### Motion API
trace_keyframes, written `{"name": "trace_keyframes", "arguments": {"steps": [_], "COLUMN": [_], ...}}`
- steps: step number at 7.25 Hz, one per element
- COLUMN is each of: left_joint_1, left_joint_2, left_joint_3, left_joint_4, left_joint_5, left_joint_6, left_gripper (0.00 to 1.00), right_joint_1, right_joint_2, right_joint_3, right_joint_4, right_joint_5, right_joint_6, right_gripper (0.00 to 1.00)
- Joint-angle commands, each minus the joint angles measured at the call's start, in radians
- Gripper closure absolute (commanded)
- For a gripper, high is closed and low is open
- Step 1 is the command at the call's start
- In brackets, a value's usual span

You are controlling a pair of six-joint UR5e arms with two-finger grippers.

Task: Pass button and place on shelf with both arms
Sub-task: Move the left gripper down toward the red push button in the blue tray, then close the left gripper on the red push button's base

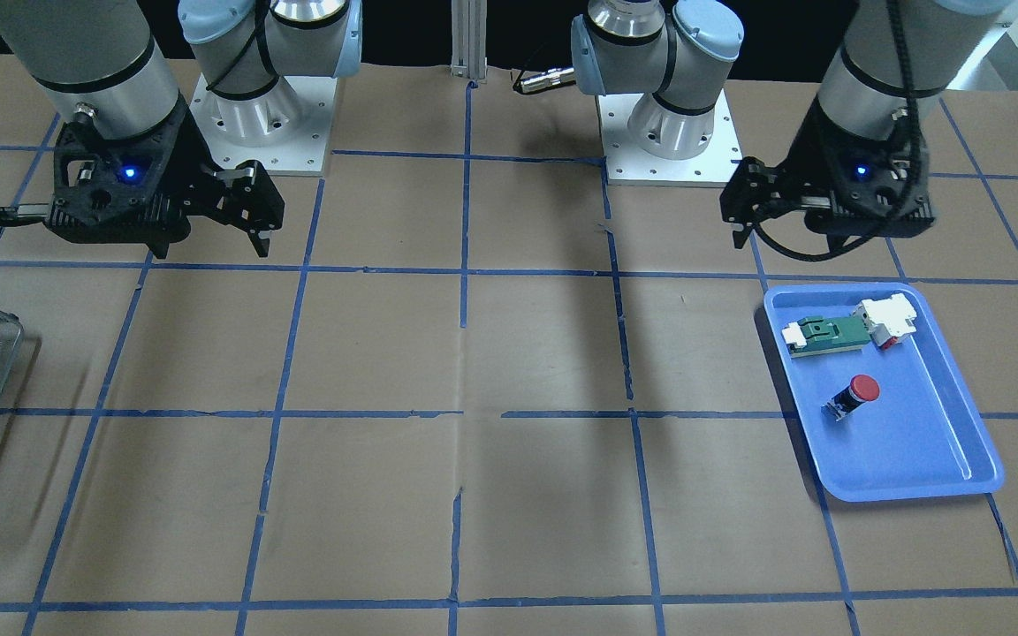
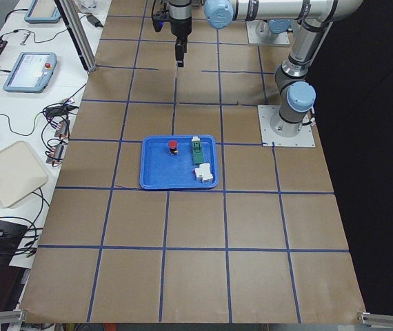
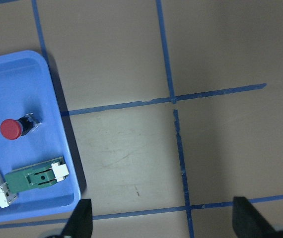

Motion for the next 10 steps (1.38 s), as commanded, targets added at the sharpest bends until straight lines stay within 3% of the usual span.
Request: {"name": "trace_keyframes", "arguments": {"steps": [1,3,6,7,10], "left_joint_1": [0.159,0.278,0.383,0.437,0.44], "left_joint_2": [-0.033,-0.083,-0.165,-0.198,-0.297], "left_joint_3": [-0.042,-0.136,-0.327,-0.363,-0.363], "left_joint_4": [0.025,0.184,0.579,0.599,0.642], "left_joint_5": [-0.067,-0.07,-0.061,-0.073,-0.139], "left_joint_6": [0.069,0.296,0.58,0.594,0.587], "left_gripper": [0.0,0.0,0.0,0.0,0.0], "right_joint_1": [0.002,0.002,0.002,0.002,0.002], "right_joint_2": [0.0,0.001,0.001,0.001,0.001], "right_joint_3": [0.0,0.002,0.002,0.002,0.002], "right_joint_4": [0.001,0.0,0.0,0.001,0.001], "right_joint_5": [0.011,0.01,0.01,0.01,0.011], "right_joint_6": [0.0,0.001,0.003,0.001,0.003], "right_gripper": [0.0,0.0,0.0,0.0,0.0]}}
